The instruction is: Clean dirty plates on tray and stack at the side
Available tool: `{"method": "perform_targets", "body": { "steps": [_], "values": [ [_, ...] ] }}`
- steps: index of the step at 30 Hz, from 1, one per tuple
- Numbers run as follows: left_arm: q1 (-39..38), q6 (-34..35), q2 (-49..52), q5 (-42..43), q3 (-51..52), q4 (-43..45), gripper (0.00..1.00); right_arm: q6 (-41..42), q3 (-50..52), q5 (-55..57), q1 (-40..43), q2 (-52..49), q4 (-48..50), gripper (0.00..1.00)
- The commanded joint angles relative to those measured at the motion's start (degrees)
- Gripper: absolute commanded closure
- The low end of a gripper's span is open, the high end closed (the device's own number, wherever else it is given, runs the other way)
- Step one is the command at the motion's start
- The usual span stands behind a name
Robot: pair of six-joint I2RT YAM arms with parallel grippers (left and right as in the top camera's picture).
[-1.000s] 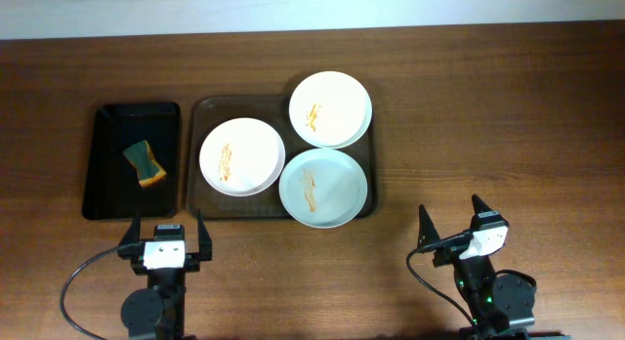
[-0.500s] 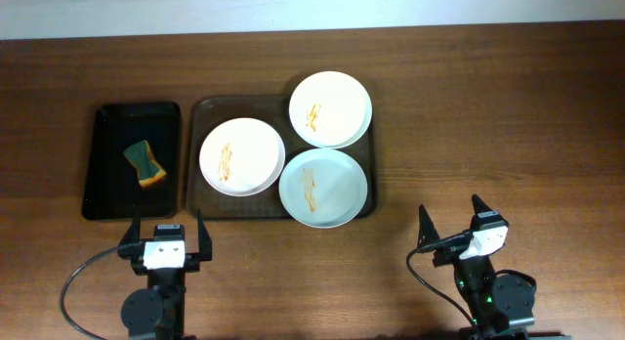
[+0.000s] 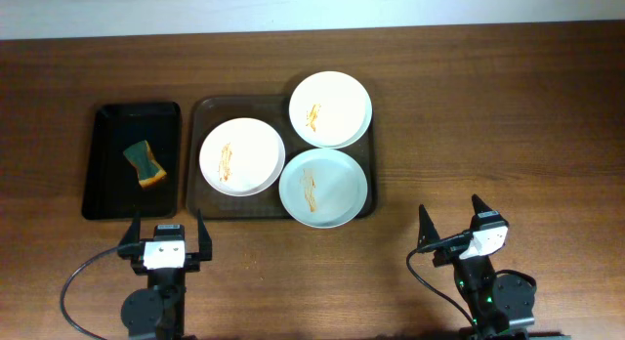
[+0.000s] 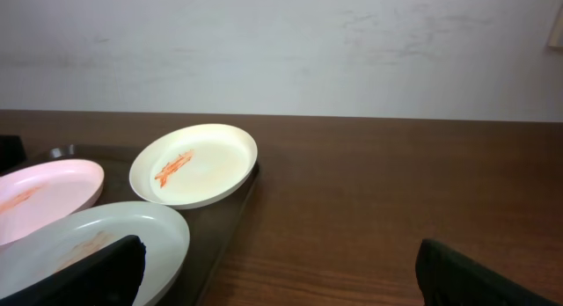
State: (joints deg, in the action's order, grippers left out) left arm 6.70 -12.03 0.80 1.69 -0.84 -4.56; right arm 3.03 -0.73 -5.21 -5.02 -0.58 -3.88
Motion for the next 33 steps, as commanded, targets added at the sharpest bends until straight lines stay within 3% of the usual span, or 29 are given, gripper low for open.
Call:
{"method": "perform_targets", "body": {
  "steps": [1, 10, 15, 33],
  "values": [
    [-0.28, -0.87, -0.44, 0.96, 0.31, -0.02, 0.01, 0.22, 0.42, 0.50, 0.26, 0.39, -0.17, 0.02],
    [-0.28, -0.87, -0.44, 1.14, 0.31, 0.13, 0.01, 0.22, 0.42, 0.48, 0.26, 0.39, -0.17, 0.02],
    [-0.28, -0.68, -0.44, 5.57, 0.31, 1.16, 0.01, 0.22, 0.42, 0.50, 0.26, 0.39, -0.17, 0.02],
    [-0.28, 6.67, -0.44, 8.24, -2.47, 4.94, 0.01, 0.20, -1.11, -5.81, 0.26, 0.39, 3.96, 0.02]
  ]
}}
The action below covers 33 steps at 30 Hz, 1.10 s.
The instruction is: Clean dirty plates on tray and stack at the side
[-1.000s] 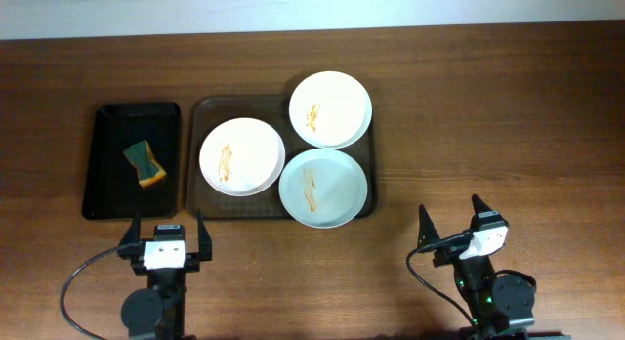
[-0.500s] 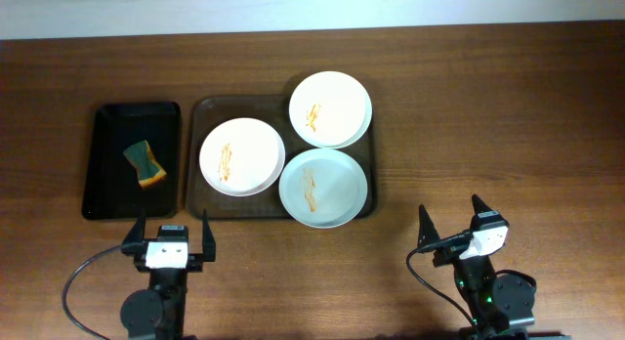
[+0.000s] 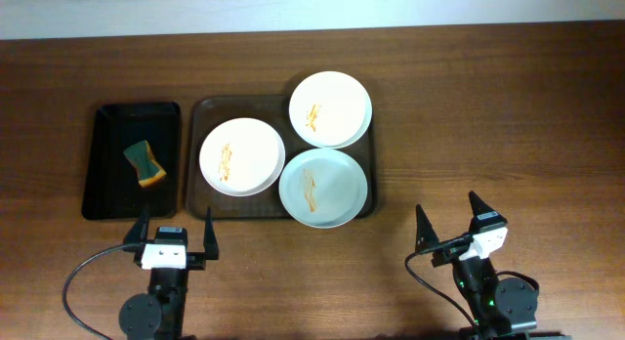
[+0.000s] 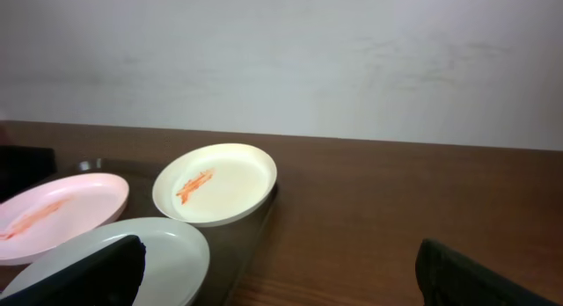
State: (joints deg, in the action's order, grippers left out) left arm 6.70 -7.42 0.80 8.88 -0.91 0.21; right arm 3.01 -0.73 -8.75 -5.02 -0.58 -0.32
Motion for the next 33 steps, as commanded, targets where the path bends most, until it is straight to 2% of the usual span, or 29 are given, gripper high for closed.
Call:
{"method": "perform_targets", "body": {
  "steps": [1, 7, 11, 13, 18, 26, 29, 31, 33],
  "values": [
    [-0.28, 2.05, -0.39, 1.07, -3.06, 0.15, 0.01, 0.22, -1.68, -2.64, 0.26, 0.37, 0.39, 0.02],
    [-0.26, 2.01, 3.91, 2.54, -9.81, -0.28, 0.01, 0.22, -7.98, -6.08, 0.26, -1.55, -0.76, 0.02],
    [-0.28, 1.49, 11.30, 2.56, -17.53, -4.37, 0.01, 0.22, -14.01, -7.39, 0.26, -7.06, -2.38, 0.02],
    [-0.28, 0.70, 16.00, 2.56, -22.62, -8.72, 0.01, 0.22, -18.14, -8.98, 0.26, -12.11, -3.26, 0.02],
    [-0.26, 0.04, 23.43, 3.50, -29.92, -12.33, 0.01, 0.20, -28.59, -11.19, 0.22, -23.34, -9.03, 0.02],
    [-0.26, 0.04, 37.18, 7.72, -38.01, -17.14, 0.01, 0.20, -48.61, -13.77, 0.22, -42.58, -25.83, 0.02],
    [-0.20, 0.04, 45.88, 12.00, -45.11, -23.56, 0.01, 0.22, -57.11, -13.86, 0.22, -50.97, -34.93, 0.02],
    [0.02, 0.04, 50.36, 14.32, -48.96, -26.93, 0.01, 0.22, -59.60, -14.36, 0.22, -53.68, -36.85, 0.02],
    [0.76, 0.04, 57.96, 18.86, -56.13, -34.21, 0.01, 0.26, -60.11, -14.45, 0.22, -56.22, -35.30, 0.02]
  ]
}}
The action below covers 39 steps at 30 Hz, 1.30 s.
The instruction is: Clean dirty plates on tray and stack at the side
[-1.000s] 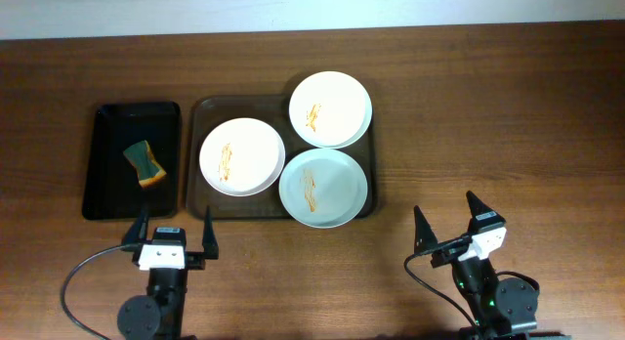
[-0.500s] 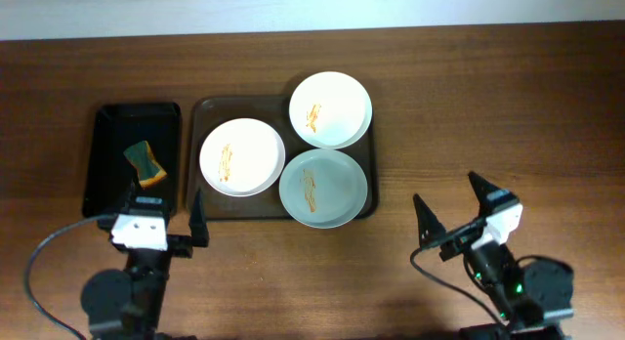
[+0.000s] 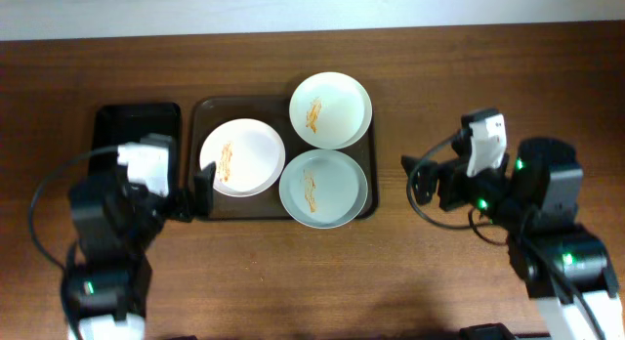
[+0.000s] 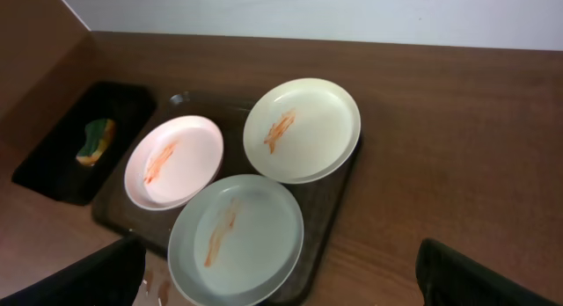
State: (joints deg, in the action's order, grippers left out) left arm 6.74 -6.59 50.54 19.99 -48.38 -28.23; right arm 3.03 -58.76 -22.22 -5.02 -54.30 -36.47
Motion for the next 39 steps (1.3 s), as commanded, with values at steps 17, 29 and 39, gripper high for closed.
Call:
{"method": "perform_targets", "body": {
  "steps": [17, 29, 39],
  "values": [
    [1.20, 3.08, 32.22, 7.56, -24.13, -18.97, 0.01, 14.19, -21.07, 1.53, -15.08, -32.94, 2.29, 0.18],
    [2.99, 16.41, 32.33, -19.06, -33.09, -21.18, 0.01, 22.16, -50.07, 14.03, -26.27, -65.85, -9.14, 0.52],
    [3.19, 16.41, 32.39, -21.33, -32.98, -22.88, 0.01, 30.49, -50.05, 18.23, -31.01, -76.41, -5.53, 0.64]
  ]
}}
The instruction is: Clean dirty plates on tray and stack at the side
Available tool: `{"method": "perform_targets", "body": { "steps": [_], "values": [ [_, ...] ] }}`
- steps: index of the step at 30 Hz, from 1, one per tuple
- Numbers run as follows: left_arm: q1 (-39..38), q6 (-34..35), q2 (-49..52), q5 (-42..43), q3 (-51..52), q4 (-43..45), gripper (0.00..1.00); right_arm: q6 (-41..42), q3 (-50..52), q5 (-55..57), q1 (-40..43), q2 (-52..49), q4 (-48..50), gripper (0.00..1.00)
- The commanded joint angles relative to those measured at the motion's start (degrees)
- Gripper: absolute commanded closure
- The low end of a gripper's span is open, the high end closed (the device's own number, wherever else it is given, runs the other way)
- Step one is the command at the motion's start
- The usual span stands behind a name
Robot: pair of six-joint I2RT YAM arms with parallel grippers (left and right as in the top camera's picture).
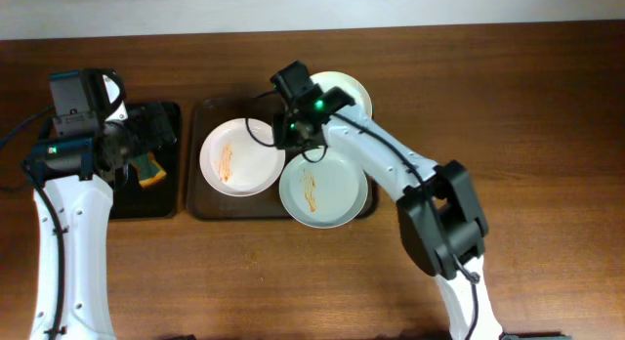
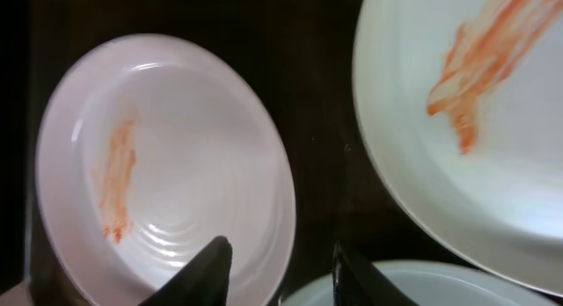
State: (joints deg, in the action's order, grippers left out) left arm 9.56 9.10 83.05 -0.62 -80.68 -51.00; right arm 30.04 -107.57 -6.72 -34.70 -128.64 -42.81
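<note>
Three white plates smeared with orange lie on a brown tray (image 1: 193,205): a left plate (image 1: 241,156), a far plate (image 1: 344,94) and a near pale-blue plate (image 1: 323,189). My right gripper (image 1: 293,135) is low over the tray and open. In the right wrist view the right gripper (image 2: 280,249) straddles the right rim of the left plate (image 2: 167,165), one finger over the plate and one over the dark gap beside the far plate (image 2: 475,121). My left gripper (image 1: 146,135) hovers over the black tray (image 1: 98,208), just above the green-and-yellow sponge (image 1: 148,171); its jaws are lost against the black.
The right arm (image 1: 391,169) stretches from the near right across the pale-blue plate and hides part of the far plate. The left arm (image 1: 63,233) runs along the table's left side. Bare wooden table (image 1: 527,106) lies right of the tray.
My right gripper was high to the right of the tray; now it is down at the left plate's right rim. My left gripper has gone from the tray's left edge to over the sponge tray.
Both arms first sat folded at the table's near edge with open fingers, barely changed a second later. Then both were raised, the left beside the brown tray, the right off to its right. Now the right is at the left plate and the left above the sponge.
</note>
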Motion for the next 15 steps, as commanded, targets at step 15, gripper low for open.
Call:
{"method": "perform_targets", "body": {
  "steps": [15],
  "values": [
    [0.37, 0.72, -0.11, -0.68, -0.68, -0.68, 0.01, 8.41, -1.25, 5.70, -2.16, -7.76, 6.12, 0.82]
  ]
}}
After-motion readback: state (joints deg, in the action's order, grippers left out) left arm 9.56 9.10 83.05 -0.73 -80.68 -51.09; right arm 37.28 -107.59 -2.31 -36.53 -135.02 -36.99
